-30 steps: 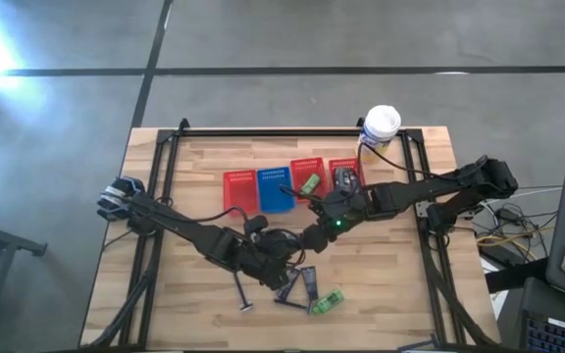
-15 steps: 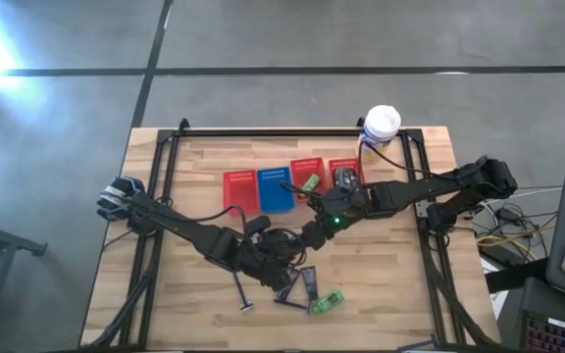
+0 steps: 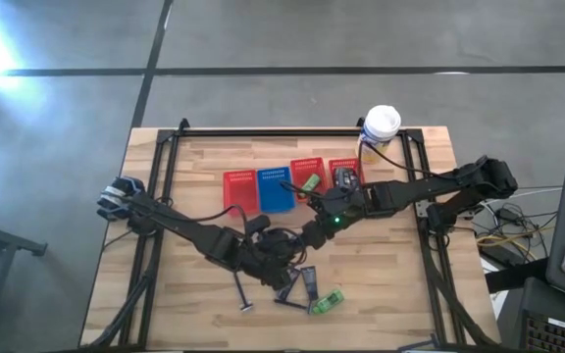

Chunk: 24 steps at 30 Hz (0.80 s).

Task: Pick & Place Travel size toiletries
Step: Put the gray deodorant into the right red bin

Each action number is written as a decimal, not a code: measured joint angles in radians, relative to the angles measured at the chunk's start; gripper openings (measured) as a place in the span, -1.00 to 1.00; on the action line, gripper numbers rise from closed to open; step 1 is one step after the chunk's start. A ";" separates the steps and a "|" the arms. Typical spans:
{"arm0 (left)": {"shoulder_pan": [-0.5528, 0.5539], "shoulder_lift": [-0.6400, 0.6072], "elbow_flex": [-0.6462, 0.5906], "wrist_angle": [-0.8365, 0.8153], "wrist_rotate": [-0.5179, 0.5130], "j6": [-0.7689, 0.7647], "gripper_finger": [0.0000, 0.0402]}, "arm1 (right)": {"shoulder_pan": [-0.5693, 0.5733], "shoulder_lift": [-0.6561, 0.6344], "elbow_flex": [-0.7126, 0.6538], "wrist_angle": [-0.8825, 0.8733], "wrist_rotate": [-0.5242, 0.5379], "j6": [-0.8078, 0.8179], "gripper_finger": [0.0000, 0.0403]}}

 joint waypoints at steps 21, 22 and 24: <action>0.018 0.000 0.000 0.001 -0.002 0.020 -0.02 | -0.006 0.000 -0.002 0.005 0.004 -0.005 0.00; 0.018 0.000 0.000 0.001 -0.002 0.021 -0.02 | -0.006 0.000 -0.002 0.006 0.003 -0.004 -0.01; 0.018 0.000 0.000 0.001 -0.001 0.021 -0.02 | -0.006 0.000 -0.002 0.007 0.002 -0.004 -0.02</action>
